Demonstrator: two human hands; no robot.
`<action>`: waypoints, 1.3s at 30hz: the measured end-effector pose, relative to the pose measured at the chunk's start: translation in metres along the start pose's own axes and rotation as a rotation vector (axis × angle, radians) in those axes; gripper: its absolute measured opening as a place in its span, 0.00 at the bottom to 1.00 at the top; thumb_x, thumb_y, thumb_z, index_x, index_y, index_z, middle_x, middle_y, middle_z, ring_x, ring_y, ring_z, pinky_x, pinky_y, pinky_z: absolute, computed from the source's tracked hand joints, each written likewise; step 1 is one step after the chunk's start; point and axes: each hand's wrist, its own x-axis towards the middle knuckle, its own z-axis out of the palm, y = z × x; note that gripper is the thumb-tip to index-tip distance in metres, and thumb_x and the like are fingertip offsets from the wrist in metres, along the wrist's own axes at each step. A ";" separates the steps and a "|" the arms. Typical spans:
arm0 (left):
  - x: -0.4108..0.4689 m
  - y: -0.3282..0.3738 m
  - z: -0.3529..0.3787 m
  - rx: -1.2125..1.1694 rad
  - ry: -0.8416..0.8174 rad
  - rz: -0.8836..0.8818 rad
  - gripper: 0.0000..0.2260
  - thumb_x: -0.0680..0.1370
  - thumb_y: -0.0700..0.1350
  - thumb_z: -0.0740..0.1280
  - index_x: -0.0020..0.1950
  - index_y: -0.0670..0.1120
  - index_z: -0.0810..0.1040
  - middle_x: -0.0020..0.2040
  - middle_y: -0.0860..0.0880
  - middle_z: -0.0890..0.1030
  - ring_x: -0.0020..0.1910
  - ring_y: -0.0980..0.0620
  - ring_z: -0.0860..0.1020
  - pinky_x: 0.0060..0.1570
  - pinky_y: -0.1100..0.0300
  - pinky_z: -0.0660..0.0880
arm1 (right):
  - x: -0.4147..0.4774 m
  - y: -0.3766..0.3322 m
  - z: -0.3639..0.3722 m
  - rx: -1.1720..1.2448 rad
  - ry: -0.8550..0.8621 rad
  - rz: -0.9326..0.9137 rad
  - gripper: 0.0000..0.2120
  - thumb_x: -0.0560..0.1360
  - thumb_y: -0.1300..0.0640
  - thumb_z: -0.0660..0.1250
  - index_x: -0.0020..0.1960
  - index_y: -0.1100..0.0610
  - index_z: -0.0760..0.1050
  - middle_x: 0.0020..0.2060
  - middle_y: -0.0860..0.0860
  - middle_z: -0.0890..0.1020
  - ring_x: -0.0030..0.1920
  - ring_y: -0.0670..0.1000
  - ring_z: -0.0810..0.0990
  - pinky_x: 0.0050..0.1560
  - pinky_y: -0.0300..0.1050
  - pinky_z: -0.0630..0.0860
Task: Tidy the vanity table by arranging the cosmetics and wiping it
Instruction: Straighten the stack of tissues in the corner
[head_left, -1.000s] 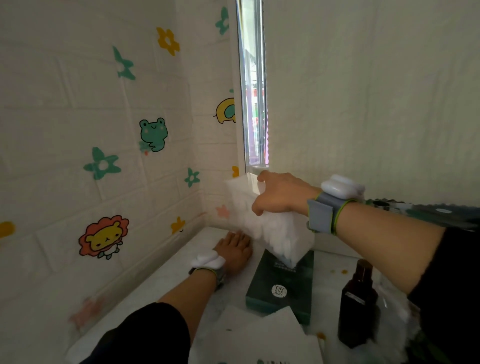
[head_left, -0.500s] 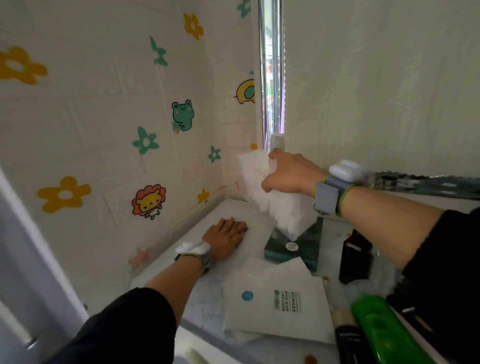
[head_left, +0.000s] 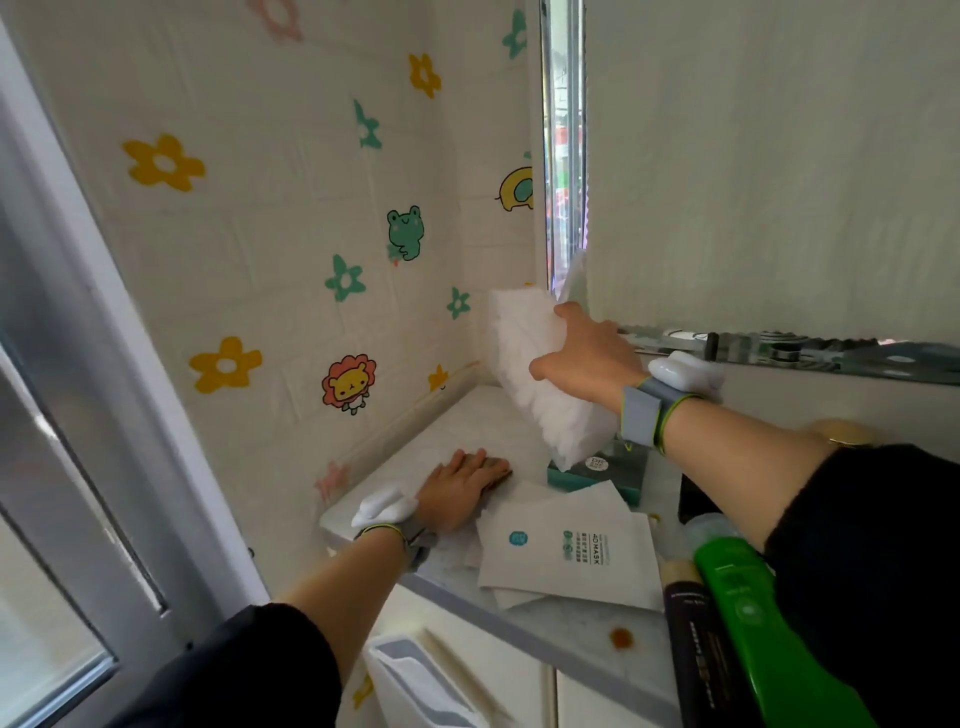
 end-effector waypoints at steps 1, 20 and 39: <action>-0.007 0.006 -0.005 -0.142 -0.019 -0.016 0.21 0.84 0.51 0.48 0.78 0.53 0.54 0.79 0.48 0.50 0.78 0.43 0.46 0.75 0.47 0.47 | -0.002 -0.001 0.000 0.030 0.009 0.008 0.39 0.67 0.46 0.68 0.74 0.45 0.54 0.57 0.57 0.71 0.53 0.61 0.76 0.54 0.53 0.77; -0.045 0.031 -0.052 -1.464 0.381 -0.323 0.23 0.80 0.62 0.56 0.55 0.43 0.77 0.48 0.42 0.82 0.45 0.43 0.81 0.48 0.51 0.76 | -0.010 -0.013 0.036 1.008 0.108 0.404 0.34 0.67 0.55 0.74 0.63 0.58 0.56 0.55 0.57 0.76 0.53 0.59 0.77 0.56 0.58 0.77; 0.001 -0.010 -0.053 -1.469 0.415 -0.384 0.28 0.78 0.60 0.61 0.71 0.44 0.67 0.64 0.39 0.74 0.44 0.41 0.80 0.31 0.56 0.79 | 0.020 -0.012 0.103 1.001 -0.297 0.433 0.26 0.76 0.54 0.65 0.70 0.60 0.63 0.58 0.57 0.73 0.43 0.54 0.75 0.33 0.43 0.72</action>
